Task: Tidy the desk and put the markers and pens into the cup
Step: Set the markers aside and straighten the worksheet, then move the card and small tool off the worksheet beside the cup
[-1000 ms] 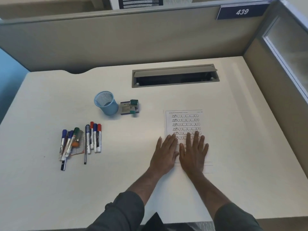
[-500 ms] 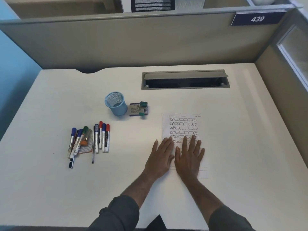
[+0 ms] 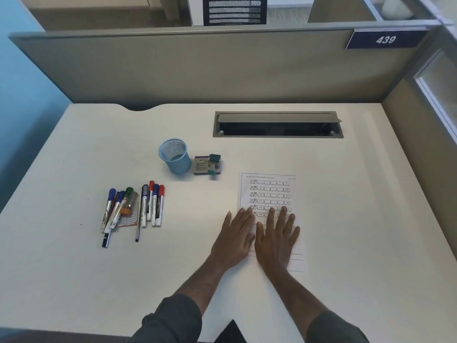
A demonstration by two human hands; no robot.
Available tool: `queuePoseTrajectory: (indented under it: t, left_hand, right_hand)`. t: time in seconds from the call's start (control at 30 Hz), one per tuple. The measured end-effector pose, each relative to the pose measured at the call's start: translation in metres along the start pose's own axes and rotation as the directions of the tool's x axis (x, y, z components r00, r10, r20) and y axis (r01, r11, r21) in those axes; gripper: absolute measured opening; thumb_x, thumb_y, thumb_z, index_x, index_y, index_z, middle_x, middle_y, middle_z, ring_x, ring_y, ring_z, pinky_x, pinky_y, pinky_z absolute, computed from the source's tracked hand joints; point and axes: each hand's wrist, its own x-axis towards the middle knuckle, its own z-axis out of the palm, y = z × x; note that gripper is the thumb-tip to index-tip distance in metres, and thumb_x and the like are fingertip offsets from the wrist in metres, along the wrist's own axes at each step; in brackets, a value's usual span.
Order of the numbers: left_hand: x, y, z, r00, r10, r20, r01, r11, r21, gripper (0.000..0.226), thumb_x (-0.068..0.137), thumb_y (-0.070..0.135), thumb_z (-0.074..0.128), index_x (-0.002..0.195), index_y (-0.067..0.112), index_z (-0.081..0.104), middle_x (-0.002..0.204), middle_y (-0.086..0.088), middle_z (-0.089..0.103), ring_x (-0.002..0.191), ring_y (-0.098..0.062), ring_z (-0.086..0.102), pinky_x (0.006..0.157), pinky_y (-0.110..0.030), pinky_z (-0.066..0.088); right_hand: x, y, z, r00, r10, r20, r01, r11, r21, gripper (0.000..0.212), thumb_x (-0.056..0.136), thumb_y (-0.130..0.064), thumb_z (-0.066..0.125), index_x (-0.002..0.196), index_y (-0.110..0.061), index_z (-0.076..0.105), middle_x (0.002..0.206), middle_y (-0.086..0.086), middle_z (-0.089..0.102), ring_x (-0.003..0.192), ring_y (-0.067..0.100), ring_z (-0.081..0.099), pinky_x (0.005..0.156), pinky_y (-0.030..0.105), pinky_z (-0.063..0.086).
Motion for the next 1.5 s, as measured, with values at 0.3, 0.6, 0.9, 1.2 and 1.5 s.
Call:
queuePoseTrajectory:
  t: [0.3, 0.6, 0.9, 1.2, 1.5]
  left_hand:
    - [0.005, -0.048, -0.042, 0.887, -0.277, -0.368, 0.196, 0.95, -0.243, 0.038, 0.1, 0.028, 0.056, 0.133, 0.008, 0.055, 0.144, -0.011, 0.052, 0.139, -0.027, 0.045, 0.117, -0.042, 0.037]
    - [0.057, -0.126, -0.104, 0.909, -0.327, -0.258, 0.322, 0.945, -0.061, 0.049, 0.091, 0.012, 0.066, 0.136, 0.001, 0.052, 0.139, -0.017, 0.056, 0.122, -0.037, 0.056, 0.096, -0.047, 0.053]
    - [0.105, -0.159, -0.12, 0.968, -0.248, -0.03, 0.247, 0.969, -0.029, 0.059, 0.093, 0.013, 0.066, 0.147, 0.007, 0.042, 0.164, -0.004, 0.027, 0.131, -0.03, 0.055, 0.097, -0.044, 0.055]
    - [0.116, -0.172, -0.122, 0.976, -0.215, 0.043, 0.214, 0.977, 0.013, 0.048, 0.095, 0.004, 0.052, 0.142, 0.011, 0.048, 0.16, -0.001, 0.036, 0.128, -0.029, 0.057, 0.092, -0.047, 0.055]
    - [0.113, -0.175, -0.125, 0.978, -0.187, 0.093, 0.172, 0.974, 0.146, 0.06, 0.094, 0.001, 0.046, 0.152, 0.014, 0.036, 0.165, 0.002, 0.025, 0.123, -0.03, 0.06, 0.088, -0.043, 0.056]
  right_hand:
    - [0.016, -0.014, -0.015, 0.993, -0.112, -0.043, 0.113, 0.993, 0.027, 0.07, 0.099, -0.054, 0.026, 0.156, -0.013, 0.024, 0.164, 0.016, 0.011, 0.15, 0.038, 0.011, 0.118, 0.058, 0.014]
    - [0.078, -0.105, -0.033, 0.88, -0.463, -0.101, 0.474, 0.849, 0.232, 0.057, 0.089, -0.028, 0.071, 0.139, -0.006, 0.053, 0.115, 0.015, 0.063, 0.099, 0.035, 0.061, 0.086, 0.045, 0.051]
    - [0.125, -0.166, -0.02, 0.866, -0.499, 0.047, 0.493, 0.865, 0.096, 0.054, 0.088, -0.031, 0.071, 0.137, -0.021, 0.052, 0.114, 0.009, 0.06, 0.092, 0.029, 0.059, 0.077, 0.04, 0.046]
    - [0.133, -0.171, -0.01, 0.852, -0.522, -0.03, 0.522, 0.853, -0.013, 0.049, 0.078, -0.023, 0.079, 0.123, -0.02, 0.063, 0.099, 0.007, 0.064, 0.081, 0.029, 0.061, 0.071, 0.038, 0.045]
    - [0.149, -0.16, -0.025, 0.794, -0.545, -0.268, 0.556, 0.83, -0.04, 0.039, 0.084, -0.003, 0.061, 0.121, -0.014, 0.064, 0.097, 0.006, 0.065, 0.077, 0.026, 0.06, 0.067, 0.036, 0.041]
